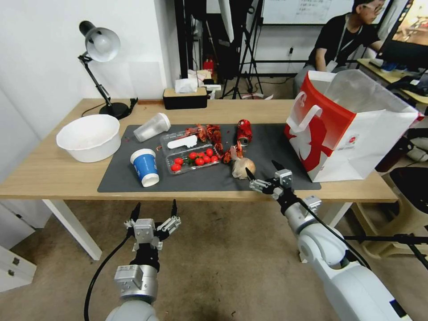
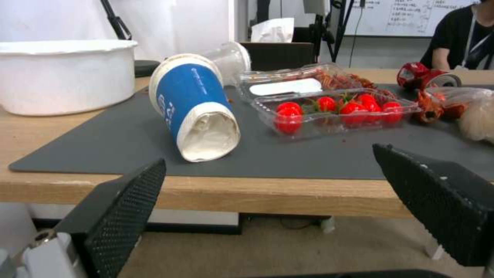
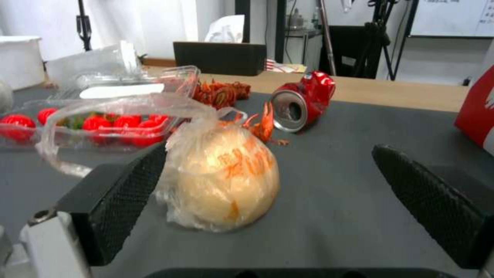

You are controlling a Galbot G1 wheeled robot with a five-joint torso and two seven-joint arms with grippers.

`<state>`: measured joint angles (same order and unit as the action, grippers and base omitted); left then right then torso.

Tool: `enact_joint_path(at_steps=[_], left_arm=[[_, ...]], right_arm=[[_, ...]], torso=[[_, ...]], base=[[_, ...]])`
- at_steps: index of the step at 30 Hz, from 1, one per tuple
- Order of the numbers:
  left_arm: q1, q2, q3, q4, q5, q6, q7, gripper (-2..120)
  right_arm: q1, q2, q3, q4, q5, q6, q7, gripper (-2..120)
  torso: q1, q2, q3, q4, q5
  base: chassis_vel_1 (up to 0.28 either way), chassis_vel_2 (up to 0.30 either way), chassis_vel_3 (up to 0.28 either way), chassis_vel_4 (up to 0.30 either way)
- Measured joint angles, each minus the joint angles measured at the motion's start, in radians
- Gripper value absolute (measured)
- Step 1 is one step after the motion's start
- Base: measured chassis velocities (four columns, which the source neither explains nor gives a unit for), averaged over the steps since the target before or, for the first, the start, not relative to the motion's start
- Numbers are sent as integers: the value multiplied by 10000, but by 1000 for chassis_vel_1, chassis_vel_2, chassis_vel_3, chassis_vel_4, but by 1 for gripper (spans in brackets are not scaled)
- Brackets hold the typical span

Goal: Pick up the trash from the table and place it into the takeout bag.

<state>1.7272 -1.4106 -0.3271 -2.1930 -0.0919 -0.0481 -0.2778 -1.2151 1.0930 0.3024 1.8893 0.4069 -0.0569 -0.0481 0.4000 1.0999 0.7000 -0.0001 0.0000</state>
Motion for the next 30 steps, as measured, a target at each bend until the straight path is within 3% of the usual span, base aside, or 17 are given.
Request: enact_joint_path(at_steps=[24,30], left_arm=[[53,37,-91,-12,-54,-164,-184,100],[42,25,-92,-5,-58,-165,-195,100]], right_arm=[[1853,134,-1068,-1414,-161,-620,-275,100],[1954,143,-1159,-1494,-60,-857,-377,92]], torso=[[0,0,1,1,-1],[0,1,0,1,0]], base=[[0,0,0,0],[0,0,0,0]])
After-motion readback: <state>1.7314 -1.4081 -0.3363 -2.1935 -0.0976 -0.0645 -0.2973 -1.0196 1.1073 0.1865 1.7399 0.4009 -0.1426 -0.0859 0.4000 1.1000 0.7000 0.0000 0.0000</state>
